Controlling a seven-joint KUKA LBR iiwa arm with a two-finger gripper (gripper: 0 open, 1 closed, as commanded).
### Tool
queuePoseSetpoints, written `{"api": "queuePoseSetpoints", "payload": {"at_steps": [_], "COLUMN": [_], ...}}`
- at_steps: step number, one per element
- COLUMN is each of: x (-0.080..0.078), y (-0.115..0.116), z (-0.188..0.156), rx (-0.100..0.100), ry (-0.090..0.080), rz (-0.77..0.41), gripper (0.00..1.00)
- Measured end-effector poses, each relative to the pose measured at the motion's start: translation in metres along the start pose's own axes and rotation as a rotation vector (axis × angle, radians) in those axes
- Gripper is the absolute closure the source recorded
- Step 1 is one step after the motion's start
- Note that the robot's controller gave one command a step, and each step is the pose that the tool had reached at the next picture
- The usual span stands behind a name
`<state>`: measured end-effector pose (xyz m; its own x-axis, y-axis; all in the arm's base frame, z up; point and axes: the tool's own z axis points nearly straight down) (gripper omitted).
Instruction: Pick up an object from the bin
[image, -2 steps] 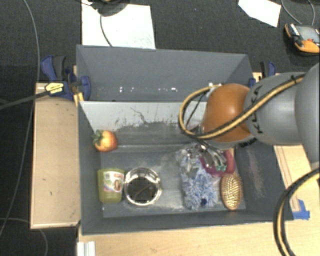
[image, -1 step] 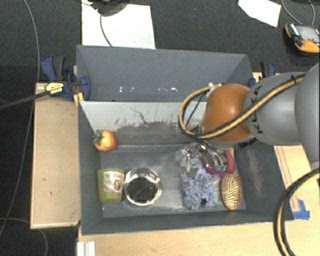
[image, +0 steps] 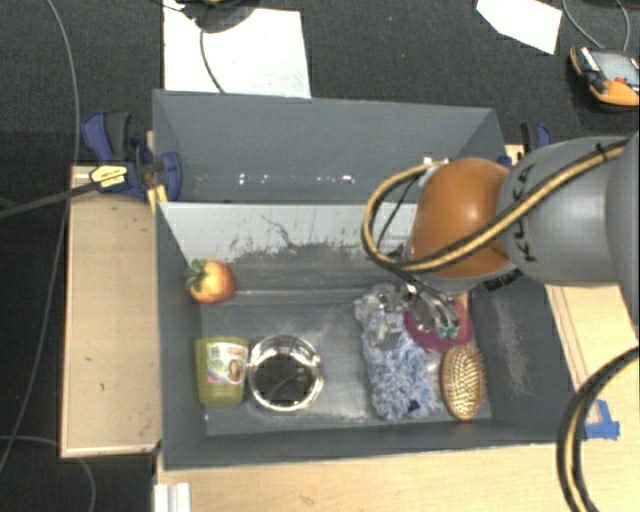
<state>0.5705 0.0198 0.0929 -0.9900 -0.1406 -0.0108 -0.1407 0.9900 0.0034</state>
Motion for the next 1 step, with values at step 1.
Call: {"api": "queuePoseSetpoints", "payload": {"at_steps": [1], "x": [-0.0018], "y": [-0.0004], "z": [-0.0287], "rx": [0.001], "ry": [-0.006], "rz": [0.001], "gripper": [1.0]}}
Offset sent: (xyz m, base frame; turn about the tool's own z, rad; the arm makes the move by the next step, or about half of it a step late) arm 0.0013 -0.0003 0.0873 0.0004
